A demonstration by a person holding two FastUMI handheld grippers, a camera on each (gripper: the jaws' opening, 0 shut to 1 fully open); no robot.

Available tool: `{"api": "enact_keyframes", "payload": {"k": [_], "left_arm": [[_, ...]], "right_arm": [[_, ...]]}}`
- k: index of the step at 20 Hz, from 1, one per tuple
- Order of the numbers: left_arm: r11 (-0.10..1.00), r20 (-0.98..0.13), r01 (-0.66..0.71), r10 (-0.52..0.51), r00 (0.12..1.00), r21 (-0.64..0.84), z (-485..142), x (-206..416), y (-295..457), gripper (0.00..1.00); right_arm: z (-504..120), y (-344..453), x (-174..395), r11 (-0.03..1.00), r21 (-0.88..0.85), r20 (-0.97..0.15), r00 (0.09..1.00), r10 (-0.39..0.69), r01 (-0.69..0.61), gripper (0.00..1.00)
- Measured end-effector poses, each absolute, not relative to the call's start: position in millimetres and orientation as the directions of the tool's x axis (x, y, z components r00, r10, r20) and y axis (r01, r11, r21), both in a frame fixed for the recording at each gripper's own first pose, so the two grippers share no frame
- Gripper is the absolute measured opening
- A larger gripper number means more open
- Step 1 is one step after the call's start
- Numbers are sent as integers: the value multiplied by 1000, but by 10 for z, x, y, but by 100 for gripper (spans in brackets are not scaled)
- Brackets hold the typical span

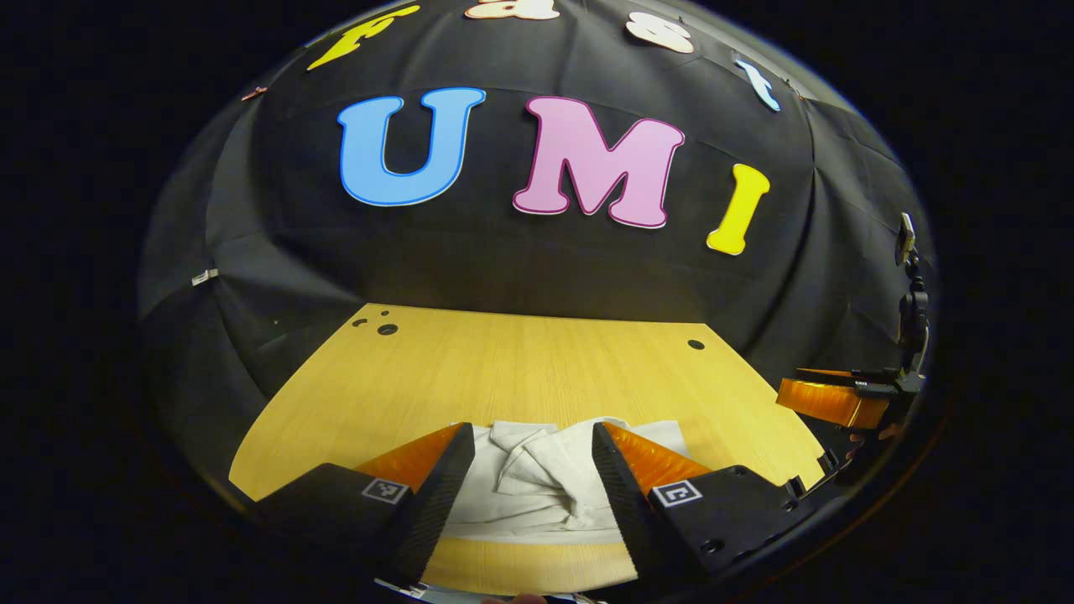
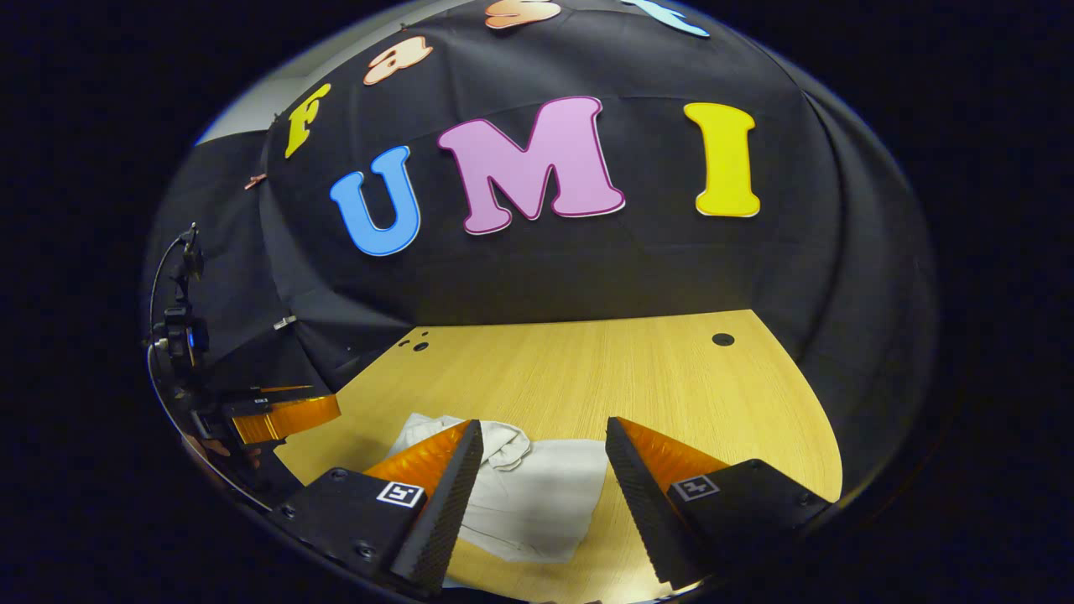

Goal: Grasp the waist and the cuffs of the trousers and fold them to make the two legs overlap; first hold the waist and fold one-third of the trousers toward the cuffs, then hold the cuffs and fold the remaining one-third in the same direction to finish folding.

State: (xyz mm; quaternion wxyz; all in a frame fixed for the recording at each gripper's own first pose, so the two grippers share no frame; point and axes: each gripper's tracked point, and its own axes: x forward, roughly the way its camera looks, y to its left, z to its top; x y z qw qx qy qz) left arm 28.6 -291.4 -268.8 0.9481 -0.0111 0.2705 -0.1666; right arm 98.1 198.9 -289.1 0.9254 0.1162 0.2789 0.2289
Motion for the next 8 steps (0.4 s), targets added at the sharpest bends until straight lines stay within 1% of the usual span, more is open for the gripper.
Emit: {"api": "enact_keyframes", "payload": {"k": [3,5,8], "left_arm": [[951,-508,293,-300,808,-95,-2661,192,-2868,90],[952,-517,291,-297,803,-94,-2682,91,-2875,90],[953,-525,287,-296,798,-100,-2688,25,-2787,90]], "right_arm": [[-2993,2151,820,847,333,-498,685,531,-414,91],[-3053,2269,778,833,355,-520,651,553,-424,91],[-3011,2297,879,841,373,-518,664,539,-392,91]]}}
